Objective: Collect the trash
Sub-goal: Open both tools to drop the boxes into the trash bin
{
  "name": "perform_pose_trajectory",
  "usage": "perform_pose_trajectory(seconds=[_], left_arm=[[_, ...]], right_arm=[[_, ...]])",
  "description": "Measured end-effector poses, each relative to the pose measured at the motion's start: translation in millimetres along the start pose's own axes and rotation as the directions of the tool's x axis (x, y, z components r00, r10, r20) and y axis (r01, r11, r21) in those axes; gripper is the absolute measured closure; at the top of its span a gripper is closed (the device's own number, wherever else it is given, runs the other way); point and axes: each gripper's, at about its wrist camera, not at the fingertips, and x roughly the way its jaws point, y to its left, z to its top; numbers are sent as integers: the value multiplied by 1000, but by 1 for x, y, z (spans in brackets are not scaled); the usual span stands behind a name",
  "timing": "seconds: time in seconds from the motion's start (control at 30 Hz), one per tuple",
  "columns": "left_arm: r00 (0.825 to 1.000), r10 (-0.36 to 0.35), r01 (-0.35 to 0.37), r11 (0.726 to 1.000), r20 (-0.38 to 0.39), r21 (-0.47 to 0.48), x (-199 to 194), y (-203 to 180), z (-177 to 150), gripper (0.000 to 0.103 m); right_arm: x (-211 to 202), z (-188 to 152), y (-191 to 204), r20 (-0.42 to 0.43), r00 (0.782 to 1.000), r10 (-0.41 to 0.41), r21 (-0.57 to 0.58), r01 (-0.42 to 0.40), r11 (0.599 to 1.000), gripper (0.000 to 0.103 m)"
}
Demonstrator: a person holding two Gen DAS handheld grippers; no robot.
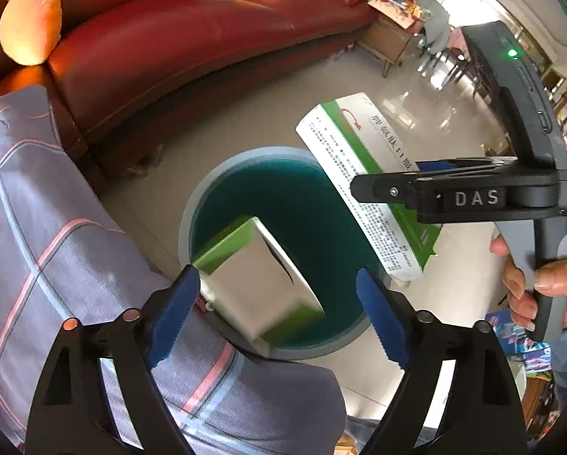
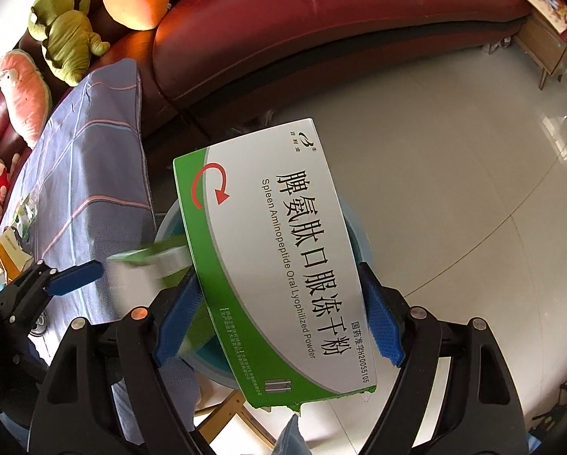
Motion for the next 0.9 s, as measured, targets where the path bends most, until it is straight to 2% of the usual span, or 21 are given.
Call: perform_pose_trajectory(seconds=[0.07,0.13,0.23,0.33,0.5,0.57,0.9], left_arm=[[1000,-8,8,1000,13,21,-1,-4,0,16],[1000,26,-26,999,15,32,1,-6,2,16],[1000,9,-10,1000,11,21,0,-6,2,16],[999,26,-26,999,21,28,-5,-3,-3,16],[999,46,-46,999,20,2,-9,10,-15,12],[998,52,-52,999,21,-10,-12,14,-20,11],[997,64,-62,996,35,-57,-30,35,-36,11]], right_arm=[[0,1,0,6,1000,-3,5,3,1000,27],[-3,3,-1,15,1000,-4,15,3,1000,27],[-8,0,-1,13,1000,-3,10,3,1000,27],[-7,-3,2,2,1000,-3,-3,3,1000,27],[5,-2,9,-25,1000,0,-7,-1,1000,26],[8,-2,11,-34,999,-11,1,11,1000,18],[1,-11,22,-42,998,-44,-4,44,999,17]])
